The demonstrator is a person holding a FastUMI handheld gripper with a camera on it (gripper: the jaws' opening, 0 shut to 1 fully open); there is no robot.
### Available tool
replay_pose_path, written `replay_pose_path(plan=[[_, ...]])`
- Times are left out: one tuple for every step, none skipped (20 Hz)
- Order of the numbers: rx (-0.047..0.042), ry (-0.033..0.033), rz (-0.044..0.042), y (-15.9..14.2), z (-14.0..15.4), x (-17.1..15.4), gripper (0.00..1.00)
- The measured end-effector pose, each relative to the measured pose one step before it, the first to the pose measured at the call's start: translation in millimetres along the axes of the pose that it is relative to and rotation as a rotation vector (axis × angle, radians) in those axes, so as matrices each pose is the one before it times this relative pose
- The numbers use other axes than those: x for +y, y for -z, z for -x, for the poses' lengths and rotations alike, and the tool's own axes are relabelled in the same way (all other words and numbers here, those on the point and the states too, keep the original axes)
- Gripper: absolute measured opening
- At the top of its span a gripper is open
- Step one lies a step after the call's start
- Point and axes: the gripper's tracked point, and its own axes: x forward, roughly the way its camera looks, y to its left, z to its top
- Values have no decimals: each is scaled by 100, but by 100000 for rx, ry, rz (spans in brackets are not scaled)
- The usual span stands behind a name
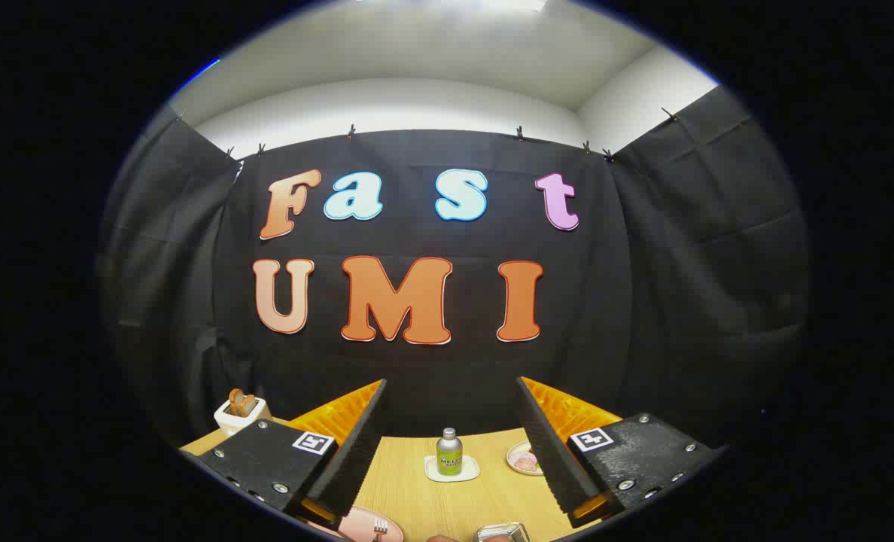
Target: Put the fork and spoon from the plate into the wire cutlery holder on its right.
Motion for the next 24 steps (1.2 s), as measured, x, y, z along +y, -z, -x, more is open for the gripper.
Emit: replay_pose_path(plan=[[261, 149, -309, 93, 14, -141, 98], [167, -95, -628, 75, 26, -72, 98], [133, 209, -479, -9, -121, -101, 98], [109, 515, -144, 133, -13, -320, 98], [210, 327, -86, 89, -1, -183, 98], [254, 59, -66, 93, -101, -34, 98], [178, -82, 100, -8, 94, -18, 98], [224, 110, 283, 73, 42, -115, 98], [-111, 36, 85, -64, 14, -116, 98], [-284, 279, -78, -114, 89, -53, 98], [-192, -220, -377, -121, 65, 19, 98], [52, -251, -196, 110, 33, 192, 98], [549, -340, -30, 159, 100, 171, 98], [925, -451, 160, 303, 295, 44, 98], [1134, -351, 197, 377, 167, 117, 98], [1349, -863, 50, 432, 185, 323, 98], [1413, -568, 98, 418, 265, 271, 98], [1461, -816, 137, 584, 142, 134, 98], [1688, -546, 380, 527, 180, 259, 98], [1910, -853, 319, 716, 246, 265, 98], [2242, -1110, 467, 724, 121, 352, 98], [3049, -1023, 509, 937, 76, 423, 98], [2993, -1342, 494, 886, 32, 577, 98], [2784, -1170, 380, 900, 6, 407, 98]])
